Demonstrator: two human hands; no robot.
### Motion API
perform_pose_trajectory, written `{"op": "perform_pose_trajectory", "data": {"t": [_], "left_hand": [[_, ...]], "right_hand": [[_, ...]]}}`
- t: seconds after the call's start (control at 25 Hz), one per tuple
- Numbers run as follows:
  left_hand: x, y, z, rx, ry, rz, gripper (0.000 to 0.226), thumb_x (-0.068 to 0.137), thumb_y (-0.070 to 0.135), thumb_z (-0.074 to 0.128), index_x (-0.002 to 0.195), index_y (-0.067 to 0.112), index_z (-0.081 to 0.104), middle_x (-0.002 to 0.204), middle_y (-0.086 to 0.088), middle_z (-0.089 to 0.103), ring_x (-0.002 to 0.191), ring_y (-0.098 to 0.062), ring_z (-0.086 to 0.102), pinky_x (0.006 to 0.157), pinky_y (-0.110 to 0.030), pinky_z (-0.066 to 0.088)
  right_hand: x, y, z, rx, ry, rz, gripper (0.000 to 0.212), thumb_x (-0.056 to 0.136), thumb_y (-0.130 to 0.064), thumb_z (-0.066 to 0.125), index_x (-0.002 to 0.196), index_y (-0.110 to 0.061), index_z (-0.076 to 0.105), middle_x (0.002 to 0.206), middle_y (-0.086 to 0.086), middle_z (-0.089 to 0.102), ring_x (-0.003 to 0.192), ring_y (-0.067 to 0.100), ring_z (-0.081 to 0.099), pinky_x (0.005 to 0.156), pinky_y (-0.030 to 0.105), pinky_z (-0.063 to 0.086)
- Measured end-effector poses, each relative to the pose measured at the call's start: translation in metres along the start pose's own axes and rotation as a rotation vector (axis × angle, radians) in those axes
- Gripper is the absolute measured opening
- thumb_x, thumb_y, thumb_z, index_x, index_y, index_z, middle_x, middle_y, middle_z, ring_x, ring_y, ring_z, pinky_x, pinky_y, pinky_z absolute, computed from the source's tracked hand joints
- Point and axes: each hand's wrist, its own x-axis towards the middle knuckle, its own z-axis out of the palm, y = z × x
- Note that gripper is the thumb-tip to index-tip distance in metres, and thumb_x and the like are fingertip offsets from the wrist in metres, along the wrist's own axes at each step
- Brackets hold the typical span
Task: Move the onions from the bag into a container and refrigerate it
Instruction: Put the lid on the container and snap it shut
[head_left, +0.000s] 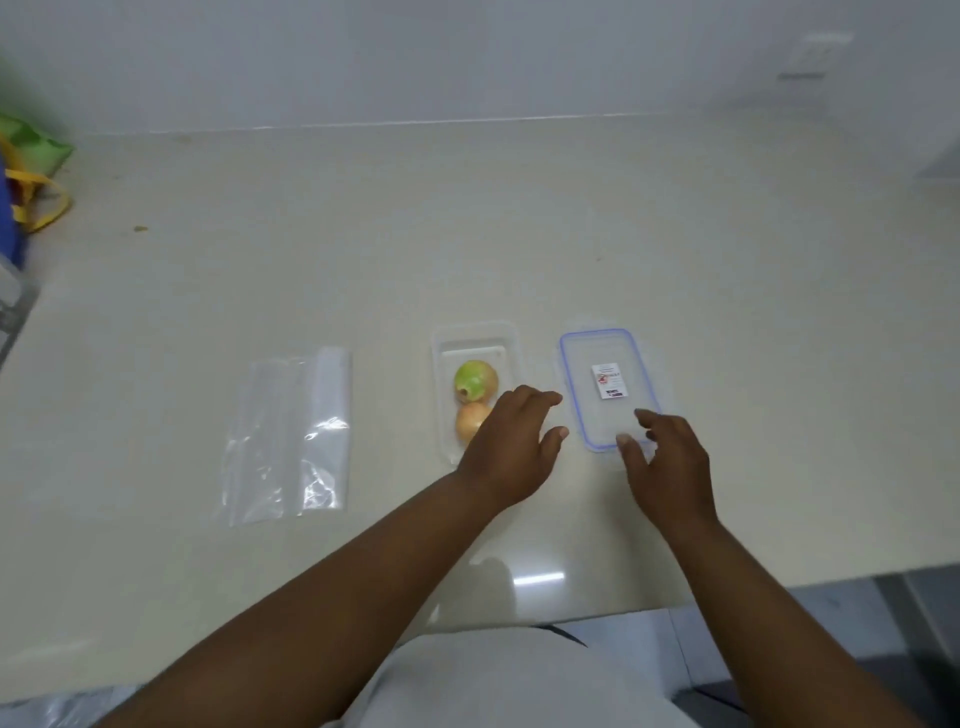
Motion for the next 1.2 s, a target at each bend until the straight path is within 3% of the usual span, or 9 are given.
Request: {"op": "perform_pose_trajectory", "data": {"t": [0.2, 0.44, 0.76, 0.84, 0.88, 0.92, 1.12, 1.2], "left_hand": [[0.072, 0.038, 0.053, -0.025, -0.251, -0.398, 0.058, 0.091, 0.034, 0.058, 0.14, 0.009, 0.039, 0.141, -0.017, 0.043, 0.131, -0.033, 0.04, 0.105, -0.041, 0.037], [0.102, 0.028, 0.082, -0.065, -0.158, -0.796, 0.069, 0.088, 0.041, 0.06, 0.143, 0.01, 0.034, 0.153, -0.017, 0.026, 0.137, -0.037, 0.03, 0.109, -0.042, 0.031], [0.093, 0.021, 0.077, -0.468, 0.081, -0.907, 0.069, 0.081, 0.019, 0.071, 0.141, 0.007, 0.038, 0.135, -0.013, 0.054, 0.116, -0.03, 0.057, 0.095, -0.034, 0.047], [0.085, 0.021, 0.073, -0.641, 0.106, -0.894, 0.053, 0.082, 0.012, 0.07, 0.131, 0.008, 0.05, 0.121, -0.014, 0.063, 0.091, -0.024, 0.063, 0.077, -0.033, 0.054], [0.081, 0.021, 0.068, -0.711, 0.107, -0.873, 0.047, 0.083, 0.009, 0.068, 0.127, 0.008, 0.053, 0.113, -0.015, 0.066, 0.08, -0.021, 0.062, 0.066, -0.03, 0.053], [0.076, 0.02, 0.062, -0.756, 0.113, -0.846, 0.044, 0.083, 0.007, 0.067, 0.125, 0.008, 0.056, 0.106, -0.014, 0.068, 0.073, -0.018, 0.061, 0.061, -0.027, 0.05], [0.04, -0.003, 0.016, -0.735, 0.279, -0.786, 0.039, 0.08, 0.009, 0.07, 0.118, 0.013, 0.06, 0.089, -0.003, 0.068, 0.065, -0.013, 0.064, 0.052, -0.021, 0.049], [0.026, -0.018, -0.003, -0.691, 0.344, -0.822, 0.045, 0.08, 0.011, 0.07, 0.124, 0.011, 0.058, 0.1, -0.006, 0.069, 0.078, -0.019, 0.067, 0.065, -0.031, 0.056]], "right_hand": [[0.08, 0.03, -0.006, -0.072, -0.188, 0.318, 0.059, 0.086, -0.037, 0.066, 0.134, -0.005, 0.05, 0.133, 0.019, 0.055, 0.122, 0.034, 0.052, 0.101, 0.038, 0.041], [0.112, 0.045, -0.003, -0.1, -0.268, 0.423, 0.067, 0.076, -0.044, 0.075, 0.124, -0.003, 0.056, 0.13, 0.017, 0.057, 0.117, 0.033, 0.055, 0.091, 0.034, 0.044], [0.109, 0.063, -0.014, 0.056, -0.375, 0.496, 0.079, 0.067, -0.044, 0.084, 0.128, -0.005, 0.054, 0.131, 0.011, 0.058, 0.119, 0.031, 0.056, 0.096, 0.038, 0.045], [0.104, 0.066, -0.02, 0.203, -0.418, 0.533, 0.051, 0.061, -0.047, 0.085, 0.091, -0.012, 0.065, 0.092, 0.01, 0.062, 0.083, 0.03, 0.062, 0.076, 0.038, 0.05], [0.1, 0.065, -0.023, 0.287, -0.442, 0.555, 0.046, 0.056, -0.049, 0.086, 0.07, -0.017, 0.056, 0.071, 0.008, 0.053, 0.062, 0.027, 0.052, 0.062, 0.034, 0.043], [0.096, 0.062, -0.025, 0.347, -0.462, 0.575, 0.053, 0.052, -0.051, 0.086, 0.064, -0.017, 0.048, 0.062, 0.006, 0.044, 0.054, 0.024, 0.041, 0.058, 0.032, 0.037], [0.079, 0.026, -0.019, 0.564, -0.423, 0.494, 0.058, 0.046, -0.055, 0.086, 0.063, -0.016, 0.047, 0.062, 0.005, 0.048, 0.058, 0.022, 0.044, 0.058, 0.033, 0.044], [0.077, -0.001, -0.006, 0.56, -0.445, 0.4, 0.051, 0.05, -0.048, 0.087, 0.074, -0.014, 0.057, 0.067, 0.004, 0.059, 0.056, 0.018, 0.056, 0.054, 0.03, 0.05]]}}
